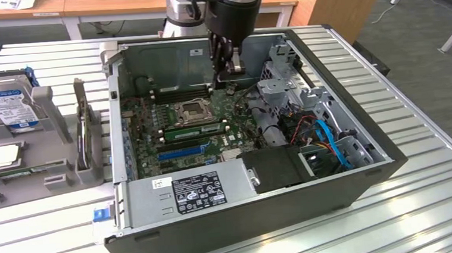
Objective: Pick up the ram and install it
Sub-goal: 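Press down the ram until it locks into place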
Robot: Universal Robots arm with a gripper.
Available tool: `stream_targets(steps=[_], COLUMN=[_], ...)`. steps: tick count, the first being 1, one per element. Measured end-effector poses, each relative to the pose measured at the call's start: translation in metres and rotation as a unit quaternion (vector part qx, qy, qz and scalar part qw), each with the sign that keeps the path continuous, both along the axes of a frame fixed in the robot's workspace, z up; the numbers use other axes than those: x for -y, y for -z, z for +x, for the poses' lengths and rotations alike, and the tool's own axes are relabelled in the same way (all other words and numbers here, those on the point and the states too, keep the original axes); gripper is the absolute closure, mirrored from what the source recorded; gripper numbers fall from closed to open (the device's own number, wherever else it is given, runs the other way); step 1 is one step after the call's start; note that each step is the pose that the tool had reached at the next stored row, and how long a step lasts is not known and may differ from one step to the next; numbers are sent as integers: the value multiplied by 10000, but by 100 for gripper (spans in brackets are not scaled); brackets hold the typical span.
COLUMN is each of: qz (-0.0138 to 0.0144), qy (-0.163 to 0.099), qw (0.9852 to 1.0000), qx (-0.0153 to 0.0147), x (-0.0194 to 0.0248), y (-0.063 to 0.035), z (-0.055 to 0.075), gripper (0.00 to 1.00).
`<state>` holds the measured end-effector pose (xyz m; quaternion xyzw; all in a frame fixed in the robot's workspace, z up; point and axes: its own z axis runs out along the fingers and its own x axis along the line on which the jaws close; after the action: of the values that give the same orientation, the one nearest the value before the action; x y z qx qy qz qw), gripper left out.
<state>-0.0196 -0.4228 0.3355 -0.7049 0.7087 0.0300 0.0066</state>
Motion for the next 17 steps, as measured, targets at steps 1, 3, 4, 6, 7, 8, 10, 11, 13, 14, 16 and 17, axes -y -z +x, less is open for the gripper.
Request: stream_targets(steps=[1,3,4,6,7,8,10,11,13,14,16,17], qz=[0,0,0,0,0,0,0,0,0,0,0,1], qy=[0,0,0,-1,-1,-1,-1,-1,-1,-1,-1,-1], qw=[10000,10000,10000,10000,10000,10000,10000,10000,10000,10000,10000,10000], qx=[0,0,0,0,0,0,0,0,0,0,0,0], x=[0,0,0,0,0,0,0,0,0,0,0,0], y=[0,0,0,0,0,0,0,0,0,0,1,1], z=[15,39,50,73,83,94,113,121,138,147,166,175], gripper=[90,90,90,90,90,90,90,90,90,90,90,90])
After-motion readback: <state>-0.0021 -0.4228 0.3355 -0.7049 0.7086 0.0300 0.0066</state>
